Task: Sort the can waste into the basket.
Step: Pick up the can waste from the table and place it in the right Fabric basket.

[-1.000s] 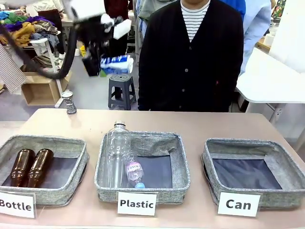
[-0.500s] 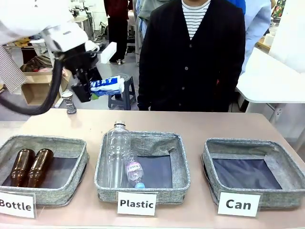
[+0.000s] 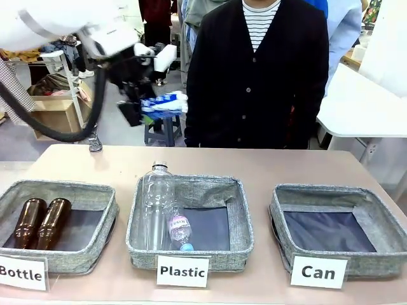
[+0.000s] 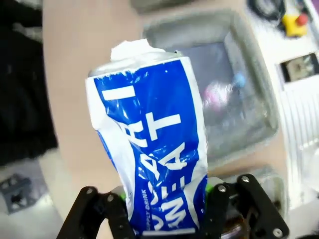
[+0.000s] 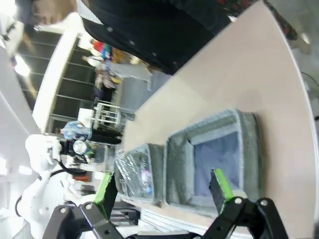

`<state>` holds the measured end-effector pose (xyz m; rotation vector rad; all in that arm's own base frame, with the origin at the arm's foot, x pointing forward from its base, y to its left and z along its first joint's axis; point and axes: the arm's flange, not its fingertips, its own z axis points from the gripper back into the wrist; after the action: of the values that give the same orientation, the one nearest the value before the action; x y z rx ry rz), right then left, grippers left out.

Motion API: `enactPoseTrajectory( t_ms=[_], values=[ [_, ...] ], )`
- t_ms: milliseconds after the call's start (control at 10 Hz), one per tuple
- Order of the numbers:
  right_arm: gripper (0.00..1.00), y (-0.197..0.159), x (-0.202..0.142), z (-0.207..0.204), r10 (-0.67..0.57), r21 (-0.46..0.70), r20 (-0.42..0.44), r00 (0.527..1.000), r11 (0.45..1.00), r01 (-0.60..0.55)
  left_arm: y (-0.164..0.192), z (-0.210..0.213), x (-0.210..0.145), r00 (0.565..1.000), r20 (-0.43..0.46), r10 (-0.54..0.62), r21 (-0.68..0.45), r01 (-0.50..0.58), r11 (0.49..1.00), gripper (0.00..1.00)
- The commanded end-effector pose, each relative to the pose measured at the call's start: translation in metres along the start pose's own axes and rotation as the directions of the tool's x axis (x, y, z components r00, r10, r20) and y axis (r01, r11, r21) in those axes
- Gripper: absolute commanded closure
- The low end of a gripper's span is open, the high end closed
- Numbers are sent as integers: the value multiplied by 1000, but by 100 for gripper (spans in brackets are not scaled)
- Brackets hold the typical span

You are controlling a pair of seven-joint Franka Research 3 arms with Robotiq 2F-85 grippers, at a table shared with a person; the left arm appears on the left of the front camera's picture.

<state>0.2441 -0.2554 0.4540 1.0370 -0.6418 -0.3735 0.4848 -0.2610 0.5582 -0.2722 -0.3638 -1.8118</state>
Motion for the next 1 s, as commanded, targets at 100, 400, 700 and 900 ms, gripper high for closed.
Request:
enactPoseTrajectory(
  t_ms=[100, 400, 700, 900],
  values=[
    [0, 18, -2, 98, 76, -145, -129, 989, 985, -94, -2, -96, 151, 976, 182, -123, -148, 151, 977, 85],
    [0, 7, 1, 154, 73, -72, -61, 995, 994, -77, -3, -176, 271, 964, 264, 14, -169, 32, 985, 85],
    [0, 20, -15, 154, 59, -137, -65, 996, 988, -67, 37, -254, 358, 970, 164, 180, -77, -170, 982, 85],
    [0, 20, -15, 154, 59, -137, -65, 996, 988, -67, -10, -222, 303, 955, 271, 120, -151, -81, 985, 85]
  ],
)
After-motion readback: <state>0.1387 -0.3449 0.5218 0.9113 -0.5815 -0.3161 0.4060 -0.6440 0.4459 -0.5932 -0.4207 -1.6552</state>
